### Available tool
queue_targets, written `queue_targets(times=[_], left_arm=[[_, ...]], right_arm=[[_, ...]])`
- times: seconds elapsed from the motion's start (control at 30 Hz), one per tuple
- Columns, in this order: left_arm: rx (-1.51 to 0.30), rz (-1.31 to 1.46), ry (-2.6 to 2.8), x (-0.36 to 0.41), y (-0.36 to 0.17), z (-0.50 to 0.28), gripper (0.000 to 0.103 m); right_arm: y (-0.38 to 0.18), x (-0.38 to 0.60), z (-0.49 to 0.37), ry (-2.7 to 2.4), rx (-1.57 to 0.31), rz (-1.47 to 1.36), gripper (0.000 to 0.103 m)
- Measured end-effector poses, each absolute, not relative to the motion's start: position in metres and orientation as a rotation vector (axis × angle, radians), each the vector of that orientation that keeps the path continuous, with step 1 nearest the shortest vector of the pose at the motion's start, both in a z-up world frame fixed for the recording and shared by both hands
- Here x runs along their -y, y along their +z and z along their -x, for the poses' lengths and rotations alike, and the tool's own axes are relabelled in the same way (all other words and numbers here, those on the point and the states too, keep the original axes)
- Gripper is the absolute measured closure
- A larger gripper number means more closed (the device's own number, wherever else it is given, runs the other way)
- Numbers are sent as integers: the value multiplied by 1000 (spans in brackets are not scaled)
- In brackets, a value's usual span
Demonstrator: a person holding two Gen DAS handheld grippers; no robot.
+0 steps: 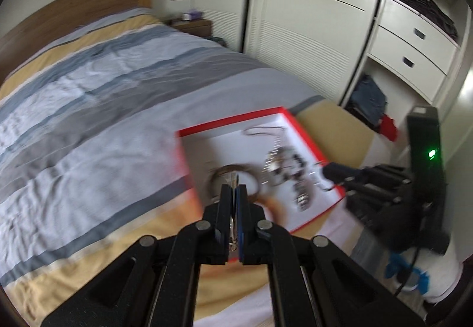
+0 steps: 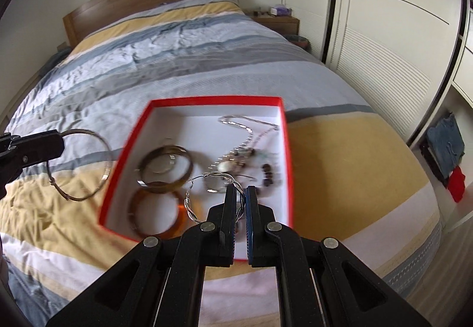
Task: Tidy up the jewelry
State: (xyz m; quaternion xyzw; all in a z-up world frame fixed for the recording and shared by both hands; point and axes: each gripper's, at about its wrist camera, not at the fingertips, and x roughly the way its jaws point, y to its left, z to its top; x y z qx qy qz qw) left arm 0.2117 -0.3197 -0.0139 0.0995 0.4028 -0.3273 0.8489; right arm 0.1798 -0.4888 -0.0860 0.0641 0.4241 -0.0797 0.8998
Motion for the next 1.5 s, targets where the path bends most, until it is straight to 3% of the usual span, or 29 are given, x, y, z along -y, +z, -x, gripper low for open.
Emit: queue_targets(times=[0.23, 0.53, 0.83, 0.97, 1.1, 1.27, 1.5], left_arm=[[-925, -158, -767, 363, -48, -227, 100], [-982, -212, -664, 350, -95, -249, 100], [-971, -247, -619, 346, -104, -250, 98], [-970, -250, -619, 344, -102, -251, 93], [-961, -221, -632, 340, -94, -249, 78], [-930, -200, -626, 329, -73, -237, 75], [-835, -174, -508, 274, -35, -201, 74]], right_arm=[[-112, 502, -192, -172, -917, -126, 97], [-139, 496, -207, -154, -954, -111, 97], [-146, 494, -211, -181, -971, -88, 95], [-141, 494, -207, -197, -970, -90, 80], [-128, 494, -198, -208, -956, -94, 72], [-106, 487, -184, -220, -928, -107, 70], [-66, 447, -156, -168, -873, -117, 54]])
